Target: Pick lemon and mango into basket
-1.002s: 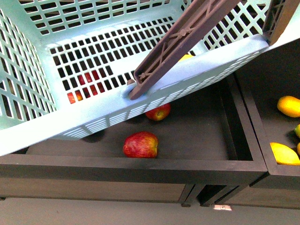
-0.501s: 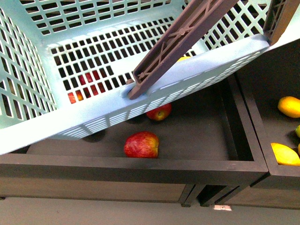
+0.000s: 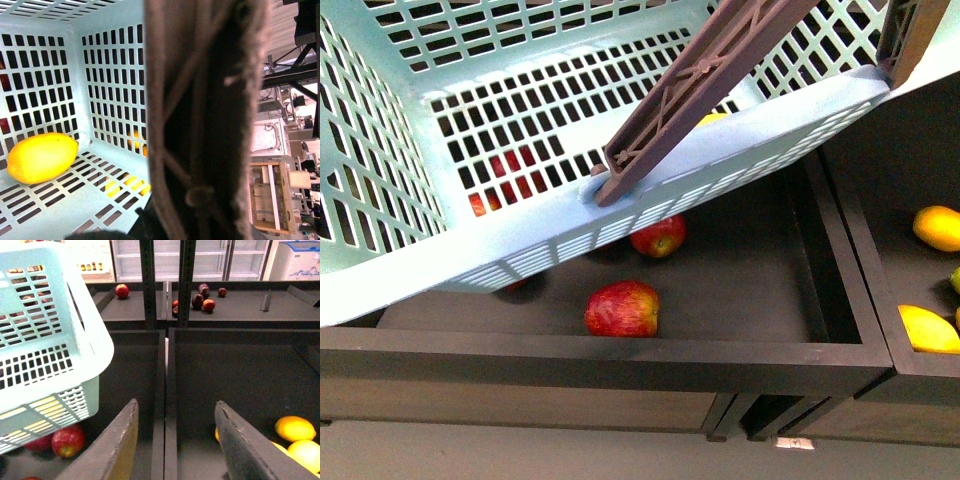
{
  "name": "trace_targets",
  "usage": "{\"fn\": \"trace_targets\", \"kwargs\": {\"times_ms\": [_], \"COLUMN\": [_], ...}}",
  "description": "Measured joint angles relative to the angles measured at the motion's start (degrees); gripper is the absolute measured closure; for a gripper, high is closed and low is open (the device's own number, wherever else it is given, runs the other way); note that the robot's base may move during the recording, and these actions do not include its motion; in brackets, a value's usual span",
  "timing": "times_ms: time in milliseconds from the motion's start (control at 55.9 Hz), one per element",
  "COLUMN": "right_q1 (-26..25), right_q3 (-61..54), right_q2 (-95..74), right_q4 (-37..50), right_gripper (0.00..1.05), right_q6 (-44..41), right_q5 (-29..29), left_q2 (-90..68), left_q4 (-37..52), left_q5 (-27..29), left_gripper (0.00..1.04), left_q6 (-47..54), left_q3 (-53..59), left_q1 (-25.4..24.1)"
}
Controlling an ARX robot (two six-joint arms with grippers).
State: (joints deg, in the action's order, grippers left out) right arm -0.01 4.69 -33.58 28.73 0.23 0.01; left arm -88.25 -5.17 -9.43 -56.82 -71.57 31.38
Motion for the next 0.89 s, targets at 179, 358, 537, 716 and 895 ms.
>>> {"fn": "trace_targets", "kwargs": {"times_ms": [179, 358, 537, 716, 895], "right_q1": [0.0, 0.0, 0.0, 0.0, 0.0], "right_q3": [0.0, -0.1, -0.1, -0.3, -0.3], "right_q2": [0.0, 0.2, 0.2, 0.2, 0.2], "right_q4": [0.0, 0.0, 0.0, 0.0, 0.0], "right_gripper": [0.15, 0.09, 0.09, 0.09, 0.09], "right_q6": [0.0, 0.0, 0.0, 0.0, 0.0], "right_q5": [0.2, 0.2, 0.2, 0.1, 0.0], "left_q2": [0.0, 0.0, 0.0, 0.0, 0.0], "left_q4": [0.0, 0.0, 0.0, -0.1, -0.1], "left_q5": [-0.1, -1.3, -0.4, 0.4, -0.3], "left_gripper": [1.0, 1.0, 1.0, 1.0, 1.0], "left_q6": [0.0, -0.6, -0.4, -0.2, -0.1], "left_q3": [0.0, 0.0, -0.1, -0.1, -0.1], "left_q1": [0.1, 0.6, 0.4, 0.1, 0.1]}}
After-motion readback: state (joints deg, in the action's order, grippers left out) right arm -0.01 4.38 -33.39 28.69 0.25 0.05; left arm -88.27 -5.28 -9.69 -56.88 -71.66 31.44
